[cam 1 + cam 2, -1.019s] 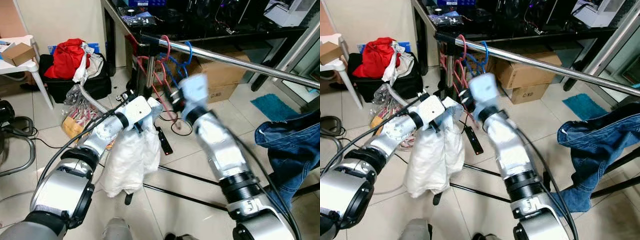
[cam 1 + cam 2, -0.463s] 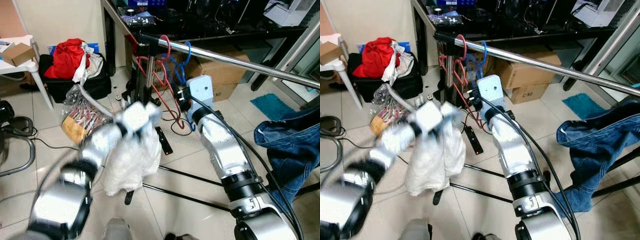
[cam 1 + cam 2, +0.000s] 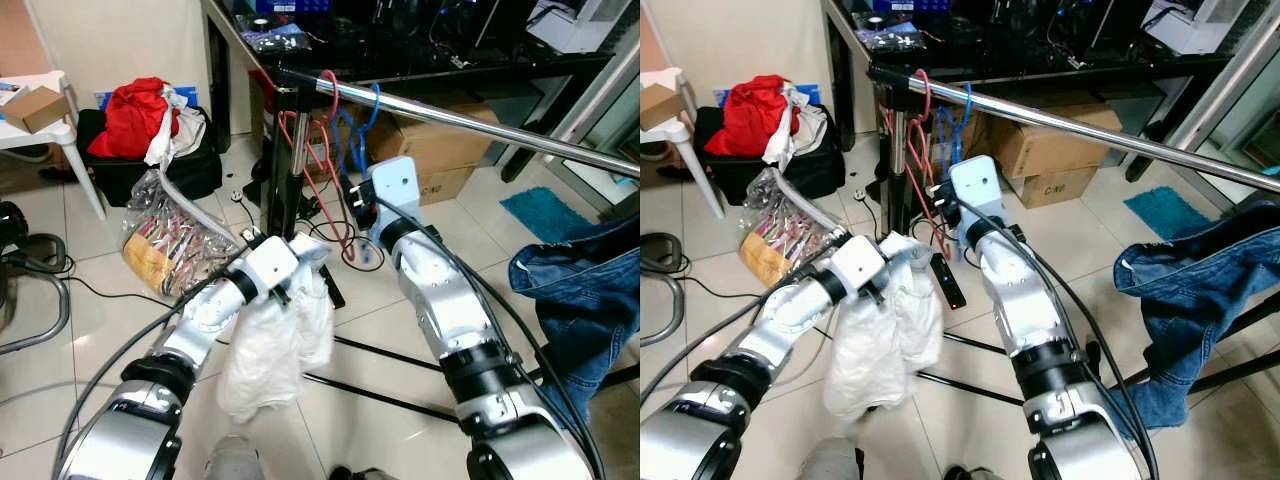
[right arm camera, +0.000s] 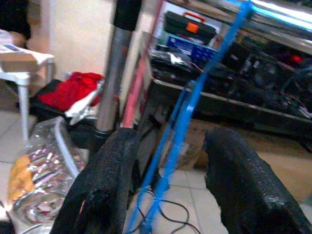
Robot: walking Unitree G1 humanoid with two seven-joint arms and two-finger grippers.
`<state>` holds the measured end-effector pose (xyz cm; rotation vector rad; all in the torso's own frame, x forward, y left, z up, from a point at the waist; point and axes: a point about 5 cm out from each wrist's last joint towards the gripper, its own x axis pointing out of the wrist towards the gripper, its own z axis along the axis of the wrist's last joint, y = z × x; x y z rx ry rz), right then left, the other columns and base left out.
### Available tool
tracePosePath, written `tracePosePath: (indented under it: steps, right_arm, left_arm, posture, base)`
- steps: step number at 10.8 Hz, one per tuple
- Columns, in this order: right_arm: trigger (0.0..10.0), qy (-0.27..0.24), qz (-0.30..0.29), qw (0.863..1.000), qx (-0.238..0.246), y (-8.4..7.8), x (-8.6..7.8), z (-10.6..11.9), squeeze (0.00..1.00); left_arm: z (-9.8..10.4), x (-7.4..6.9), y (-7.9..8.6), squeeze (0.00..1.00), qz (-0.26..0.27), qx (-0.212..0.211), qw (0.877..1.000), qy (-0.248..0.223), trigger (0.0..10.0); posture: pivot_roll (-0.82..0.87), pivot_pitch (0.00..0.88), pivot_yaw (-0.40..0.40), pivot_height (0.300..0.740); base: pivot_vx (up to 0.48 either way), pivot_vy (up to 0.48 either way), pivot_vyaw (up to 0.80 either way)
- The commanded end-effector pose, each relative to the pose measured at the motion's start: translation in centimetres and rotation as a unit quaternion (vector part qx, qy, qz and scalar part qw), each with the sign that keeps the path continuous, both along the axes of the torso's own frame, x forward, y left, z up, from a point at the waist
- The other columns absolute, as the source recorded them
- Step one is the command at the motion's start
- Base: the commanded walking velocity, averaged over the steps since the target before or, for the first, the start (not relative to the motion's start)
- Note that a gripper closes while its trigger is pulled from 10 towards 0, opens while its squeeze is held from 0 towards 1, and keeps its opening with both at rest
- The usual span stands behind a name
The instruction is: Hang hanger
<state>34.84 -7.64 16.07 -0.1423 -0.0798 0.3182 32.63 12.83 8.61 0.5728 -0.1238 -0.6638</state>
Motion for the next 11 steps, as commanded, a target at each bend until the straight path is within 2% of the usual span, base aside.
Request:
tracePosePath:
  steps: [1,2,4,5,6,7,9,11]
  right_arm:
    - [10.0,0.000,-0.022,1.000,-0.001,-0.8,0.4,0.3,0.00]
    - [10.0,0.009,-0.019,1.000,-0.003,-0.7,0.4,0.0,0.00]
    - [10.0,0.065,0.012,0.997,-0.031,0.3,0.0,-2.1,0.00]
    - [3.6,0.086,0.008,0.996,-0.025,0.3,0.0,-2.7,0.00]
    - [1.0,0.087,0.004,0.996,-0.021,0.2,0.0,-2.7,0.00]
    - [0.0,0.085,0.000,0.996,-0.015,0.1,0.2,-2.4,0.00]
    - [0.0,0.091,-0.006,0.996,-0.008,-0.2,0.5,-2.3,0.00]
    - [0.0,0.092,-0.011,0.996,0.003,-0.4,0.5,-2.3,0.00]
  left_arm:
    - [0.9,-0.1,-0.6,0.00,-0.010,-0.018,0.999,-0.025,10.0]
    - [0.8,-0.2,-0.5,0.00,-0.009,-0.019,0.999,-0.024,10.0]
    - [0.9,-0.3,-0.8,0.00,-0.012,-0.018,0.999,-0.024,10.0]
    - [1.0,-0.4,-1.2,0.00,-0.015,-0.017,0.999,-0.025,10.0]
    - [1.0,-0.4,-1.2,0.00,-0.016,-0.017,0.999,-0.025,10.0]
    - [0.8,-0.6,-1.4,0.00,-0.018,-0.017,0.999,-0.023,10.0]
    - [0.7,-0.9,-1.6,0.00,-0.024,-0.013,0.999,-0.021,10.0]
    - [0.0,-1.8,-2.4,0.00,-0.048,0.001,0.999,-0.017,10.0]
  posture:
    - [0.34,0.035,-0.156,0.740]
    - [0.34,0.035,-0.155,0.740]
    - [0.34,0.032,-0.155,0.740]
    - [0.34,0.029,-0.154,0.740]
    - [0.34,0.027,-0.154,0.740]
    - [0.34,0.024,-0.152,0.740]
    - [0.34,0.022,-0.151,0.740]
    - [0.34,0.020,-0.147,0.740]
  base:
    - [0.000,0.000,0.00]
    - [0.000,0.000,0.00]
    - [0.000,0.000,0.00]
    - [0.000,0.000,0.00]
    - [0.000,0.000,0.00]
    - [0.000,0.000,0.00]
    - [0.000,0.000,0.00]
    - [0.000,0.000,0.00]
